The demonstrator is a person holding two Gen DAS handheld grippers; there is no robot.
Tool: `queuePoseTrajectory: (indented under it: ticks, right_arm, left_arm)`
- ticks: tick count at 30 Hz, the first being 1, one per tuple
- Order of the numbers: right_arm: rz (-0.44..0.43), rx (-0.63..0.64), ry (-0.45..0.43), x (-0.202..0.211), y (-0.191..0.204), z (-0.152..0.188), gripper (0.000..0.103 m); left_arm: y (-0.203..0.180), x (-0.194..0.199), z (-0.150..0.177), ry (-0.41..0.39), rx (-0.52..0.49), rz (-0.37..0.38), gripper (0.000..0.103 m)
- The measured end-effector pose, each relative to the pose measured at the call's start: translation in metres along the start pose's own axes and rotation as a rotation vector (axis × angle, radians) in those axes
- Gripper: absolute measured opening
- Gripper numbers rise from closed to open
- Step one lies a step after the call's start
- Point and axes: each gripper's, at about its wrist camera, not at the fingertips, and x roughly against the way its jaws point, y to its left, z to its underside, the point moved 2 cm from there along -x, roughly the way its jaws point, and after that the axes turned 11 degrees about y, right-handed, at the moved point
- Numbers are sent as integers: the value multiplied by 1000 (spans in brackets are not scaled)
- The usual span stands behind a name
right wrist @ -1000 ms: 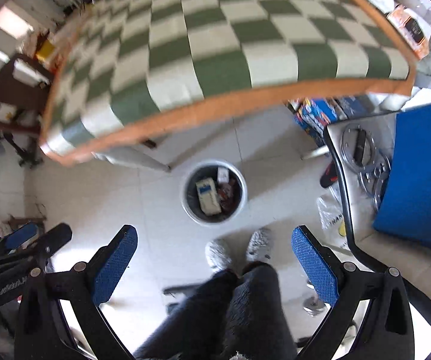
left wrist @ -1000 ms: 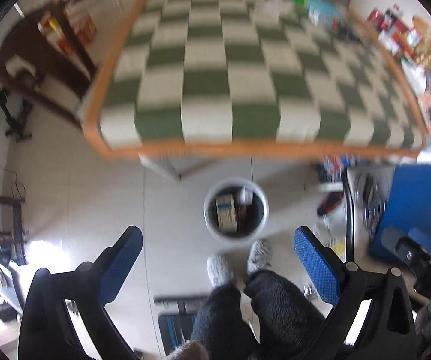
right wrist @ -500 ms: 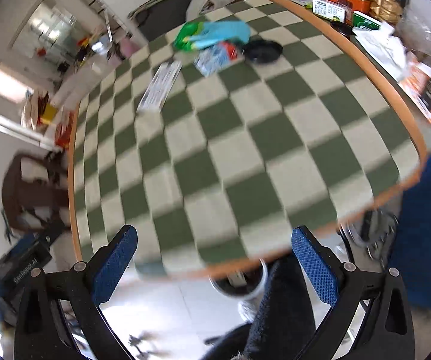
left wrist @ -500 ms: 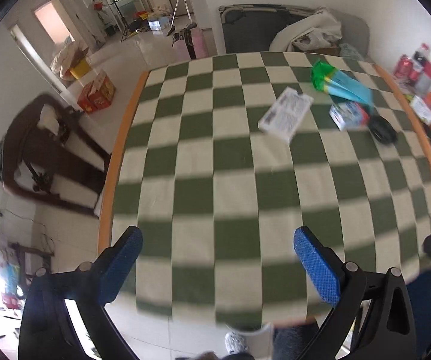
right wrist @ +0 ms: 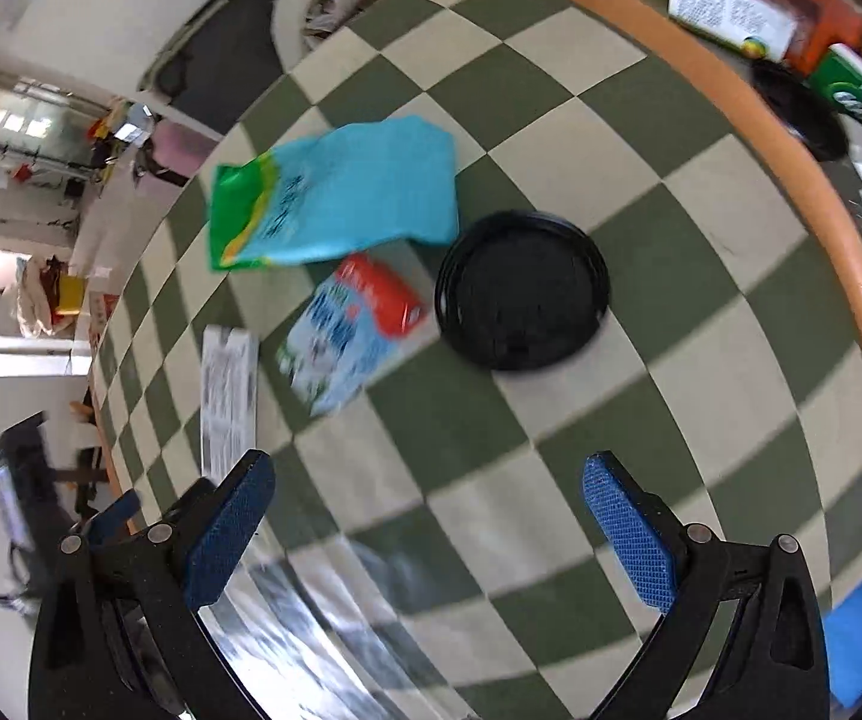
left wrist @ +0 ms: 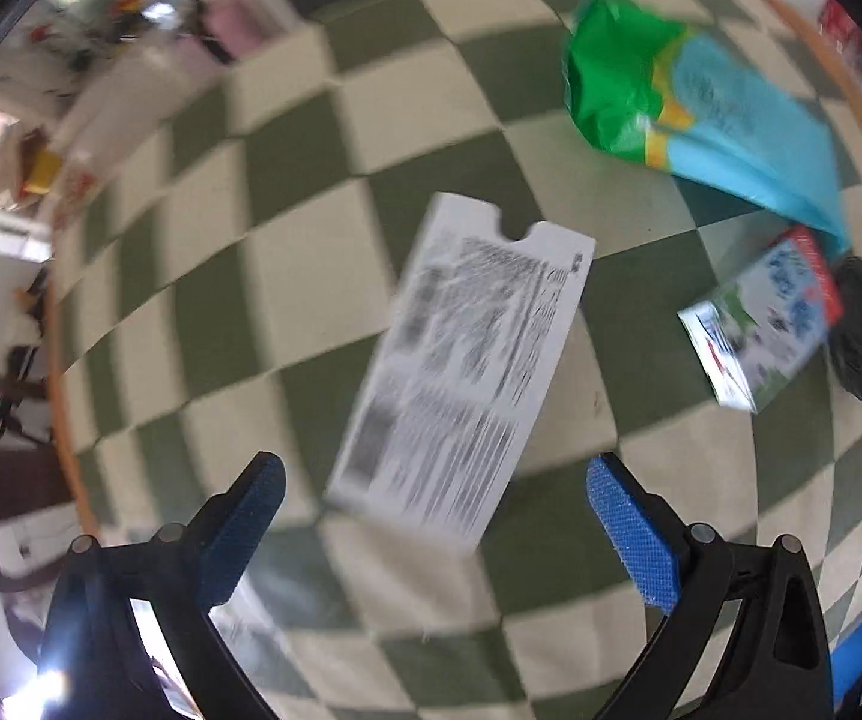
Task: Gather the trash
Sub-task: 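Grasp the white leaflet with the left tool while the right tool grasps the Pure Milk carton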
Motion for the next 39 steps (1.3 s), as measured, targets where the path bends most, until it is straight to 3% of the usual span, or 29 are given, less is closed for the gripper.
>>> queuePoseTrajectory:
  ticks: [2, 5, 7, 9, 13, 15, 17, 19, 22, 27, 30, 31, 33, 36, 39]
  right_arm:
    - [-12, -18, 22, -9, 1, -18, 103]
    - [-48, -41, 58, -24, 7, -36, 103]
    - [-74, -60, 82, -37, 15, -47, 103]
    - [-99, -80, 100, -48, 23, -54, 103]
    - [-132, -129, 140, -76, 45, -64, 103]
    - [-121, -144, 137, -88, 58, -68, 102]
    - [-77, -149, 124, -98, 68, -72, 98]
    - [-15, -146, 113, -107, 77, -77, 81]
    - [52, -101, 97, -115, 93, -78, 72]
    - [179, 235, 171, -127, 123, -59, 71]
    - [287, 405, 241, -130, 129, -41, 74]
    - [300, 428, 226, -125, 127, -36, 91]
    - [269, 410, 181, -112, 123, -32, 103]
    - [194, 299, 161, -108, 119, -31, 103]
    - [202, 242, 176, -124, 121, -32, 103]
  left_arm:
    - [-5, -17, -15, 58, -29, 28, 102]
    - [-7, -24, -20, 68, -36, 42, 102]
    - [0, -21, -19, 45, 1, 66, 90]
    - [14, -17, -16, 29, 84, 88, 80]
    - [67, -22, 3, 47, 403, 194, 79]
    - [79, -23, 12, 47, 458, 224, 79]
    - [81, -25, 18, 65, 454, 219, 80]
    - [79, -26, 16, 76, 413, 181, 80]
    - [77, -27, 14, 79, 378, 142, 83]
    - [80, -27, 10, 96, 363, 162, 83]
    - [80, -34, 10, 113, 335, 194, 82]
    - [77, -34, 14, 113, 324, 206, 82]
    - [76, -35, 20, 108, 301, 216, 82]
    - [71, -39, 18, 124, 253, 190, 84]
    - [72, -38, 12, 114, 265, 198, 83]
